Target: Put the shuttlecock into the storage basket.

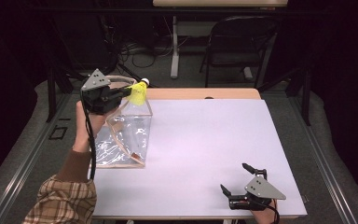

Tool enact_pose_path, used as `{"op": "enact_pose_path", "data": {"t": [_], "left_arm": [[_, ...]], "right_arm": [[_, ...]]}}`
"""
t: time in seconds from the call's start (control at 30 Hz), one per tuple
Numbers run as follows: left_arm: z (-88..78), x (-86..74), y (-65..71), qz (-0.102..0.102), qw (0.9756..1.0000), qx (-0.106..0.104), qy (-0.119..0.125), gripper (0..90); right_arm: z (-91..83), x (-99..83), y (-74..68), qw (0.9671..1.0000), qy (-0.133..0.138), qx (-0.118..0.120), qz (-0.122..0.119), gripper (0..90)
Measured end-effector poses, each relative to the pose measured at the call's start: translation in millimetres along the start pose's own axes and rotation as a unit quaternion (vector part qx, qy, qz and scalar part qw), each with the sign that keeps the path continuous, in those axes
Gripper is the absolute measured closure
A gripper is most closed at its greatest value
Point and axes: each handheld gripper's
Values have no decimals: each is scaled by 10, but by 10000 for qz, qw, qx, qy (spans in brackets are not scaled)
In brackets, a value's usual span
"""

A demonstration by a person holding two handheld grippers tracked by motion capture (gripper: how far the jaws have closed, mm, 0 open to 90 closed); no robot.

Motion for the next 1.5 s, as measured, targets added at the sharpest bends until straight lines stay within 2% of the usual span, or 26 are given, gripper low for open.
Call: {"op": "enact_pose_path", "data": {"t": [0.77,1.17,1.5], "left_arm": [[-78,35,-177,-83,9997,242,33,889],[-85,21,-270,-188,9991,374,44,889],[-93,-14,-405,-334,9982,492,10,889]], "right_arm": [[2,0,-2,10000,-15,-9,0,2],[4,-1,-3,10000,-22,-8,8,2],[6,-1,-5,10000,-37,-6,21,2]]}}
Point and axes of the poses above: each handheld gripper's, and its own axes: z roughly forward along the jaws, x roughly out of its top, y roughly to its right, and after that the axes turned 9 degrees about y, right-handed
